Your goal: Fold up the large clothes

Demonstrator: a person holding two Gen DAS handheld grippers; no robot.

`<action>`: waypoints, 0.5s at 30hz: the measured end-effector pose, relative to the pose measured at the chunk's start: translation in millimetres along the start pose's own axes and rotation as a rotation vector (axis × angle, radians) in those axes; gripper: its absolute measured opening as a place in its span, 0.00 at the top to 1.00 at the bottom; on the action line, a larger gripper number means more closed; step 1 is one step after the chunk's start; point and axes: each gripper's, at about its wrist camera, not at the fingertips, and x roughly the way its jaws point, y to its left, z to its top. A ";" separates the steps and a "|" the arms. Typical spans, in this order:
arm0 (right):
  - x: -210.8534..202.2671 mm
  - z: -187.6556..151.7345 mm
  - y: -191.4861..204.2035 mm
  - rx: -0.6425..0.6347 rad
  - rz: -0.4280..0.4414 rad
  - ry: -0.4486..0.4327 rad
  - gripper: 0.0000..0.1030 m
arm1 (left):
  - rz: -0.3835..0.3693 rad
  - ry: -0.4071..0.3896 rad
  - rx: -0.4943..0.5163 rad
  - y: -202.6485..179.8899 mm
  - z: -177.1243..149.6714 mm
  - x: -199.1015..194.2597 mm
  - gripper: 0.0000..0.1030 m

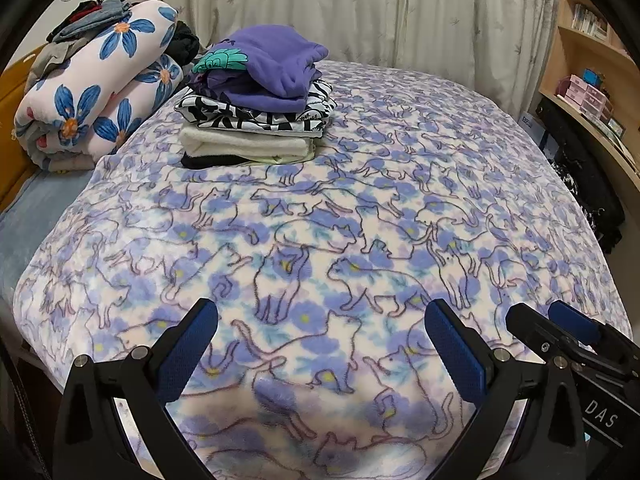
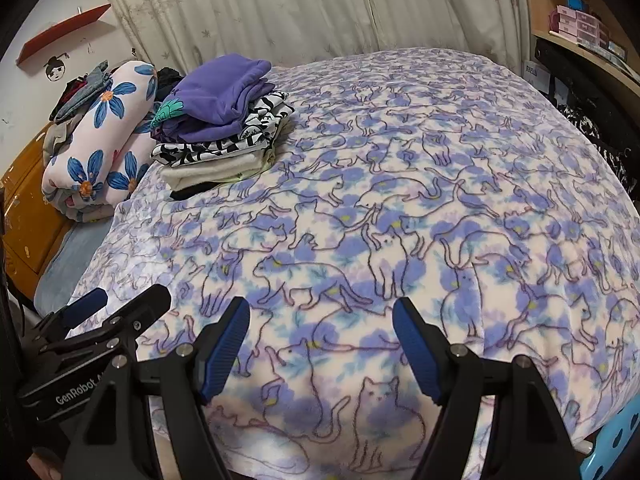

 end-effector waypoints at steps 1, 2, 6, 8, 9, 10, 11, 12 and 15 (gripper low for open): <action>0.0 -0.1 0.3 0.001 -0.002 -0.001 0.28 | 0.003 -0.001 0.001 -0.4 0.1 -0.1 0.01; 0.2 -0.7 0.0 0.002 -0.004 -0.002 0.28 | 0.005 0.000 0.002 -0.5 0.2 0.0 0.01; 0.4 -2.8 1.4 0.004 -0.012 -0.005 0.28 | 0.003 0.000 0.002 -0.7 -1.6 0.0 0.01; -0.1 -4.1 1.8 0.006 -0.021 -0.007 0.28 | 0.004 0.004 0.003 -0.4 -1.1 0.1 0.01; -0.4 -4.8 1.8 0.008 -0.024 -0.008 0.28 | 0.004 0.006 0.003 0.1 -1.0 -0.4 0.01; -0.7 -5.6 1.5 0.012 -0.024 -0.008 0.28 | 0.005 0.006 0.004 0.4 -1.5 -0.8 0.01; -0.9 -6.4 1.5 0.015 -0.023 -0.007 0.28 | 0.007 0.005 0.006 0.8 -2.1 -1.4 0.01; -0.8 -5.8 0.7 0.013 -0.024 -0.007 0.28 | 0.010 0.005 0.006 0.2 -1.7 -0.9 0.01; -1.1 -6.6 0.9 0.009 -0.035 -0.006 0.28 | 0.017 0.012 0.008 -1.8 -3.8 -0.2 0.01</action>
